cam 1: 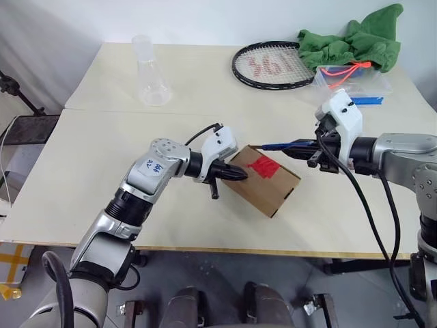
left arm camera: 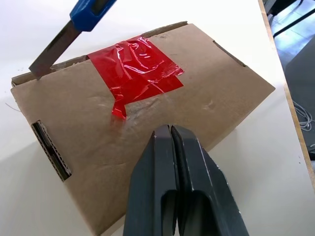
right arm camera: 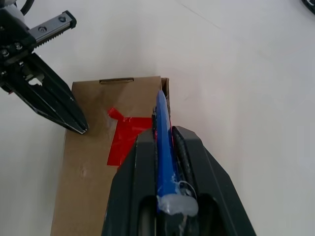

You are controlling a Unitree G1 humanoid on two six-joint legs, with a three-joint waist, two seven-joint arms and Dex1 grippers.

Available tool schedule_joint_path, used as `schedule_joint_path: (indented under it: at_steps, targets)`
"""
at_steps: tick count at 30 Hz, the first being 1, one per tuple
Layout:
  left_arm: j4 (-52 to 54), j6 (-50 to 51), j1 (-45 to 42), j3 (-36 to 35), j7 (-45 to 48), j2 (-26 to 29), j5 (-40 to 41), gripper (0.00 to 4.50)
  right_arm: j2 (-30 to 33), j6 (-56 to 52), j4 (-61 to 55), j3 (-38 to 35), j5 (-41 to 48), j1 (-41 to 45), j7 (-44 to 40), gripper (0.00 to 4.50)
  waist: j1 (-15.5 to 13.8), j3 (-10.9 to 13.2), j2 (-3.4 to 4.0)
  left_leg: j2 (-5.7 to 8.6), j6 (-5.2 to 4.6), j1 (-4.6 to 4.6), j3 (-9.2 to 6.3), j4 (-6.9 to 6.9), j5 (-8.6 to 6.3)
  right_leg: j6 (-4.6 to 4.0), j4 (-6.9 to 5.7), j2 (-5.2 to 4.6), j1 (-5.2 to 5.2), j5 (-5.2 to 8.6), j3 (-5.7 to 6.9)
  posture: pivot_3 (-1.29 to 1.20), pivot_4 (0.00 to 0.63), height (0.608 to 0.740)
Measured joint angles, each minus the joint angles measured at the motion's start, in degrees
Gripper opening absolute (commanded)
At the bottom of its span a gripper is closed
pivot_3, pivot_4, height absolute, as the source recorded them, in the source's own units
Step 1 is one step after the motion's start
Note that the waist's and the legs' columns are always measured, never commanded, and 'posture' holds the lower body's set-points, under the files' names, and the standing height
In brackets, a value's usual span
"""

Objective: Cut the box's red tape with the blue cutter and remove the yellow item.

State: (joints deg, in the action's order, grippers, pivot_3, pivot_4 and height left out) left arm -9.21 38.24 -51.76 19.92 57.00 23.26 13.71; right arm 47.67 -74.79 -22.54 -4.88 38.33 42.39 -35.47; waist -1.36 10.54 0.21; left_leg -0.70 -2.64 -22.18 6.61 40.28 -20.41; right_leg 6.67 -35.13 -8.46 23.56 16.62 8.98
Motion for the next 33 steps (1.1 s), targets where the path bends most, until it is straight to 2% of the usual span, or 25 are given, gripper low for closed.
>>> schedule_joint_path:
  at_steps: [8,33]
  targets:
    - [-1.91,-1.72,-0.83,0.13,1.51,-0.04,-0.66,0.05,0.81,-0.19,1.1,-0.27,0.16,2.71,0.01,0.14,-0.05,0.0,0.0,0.0,-0.01,-0.01,-0.03,0.02,0.01,0.0,-0.02,-0.01,0.0,0.0,0.02,0.0,0.15,0.74]
    - [-4.8,-4.31,-1.8,0.23,2.57,-0.71,-1.79,0.05,0.84,-0.28,1.52,-0.24,0.74,0.79,-0.34,0.14,-0.05,0.0,0.0,0.02,-0.03,-0.01,-0.02,0.06,0.01,0.0,-0.08,-0.03,0.0,0.0,0.01,0.0,0.15,0.74]
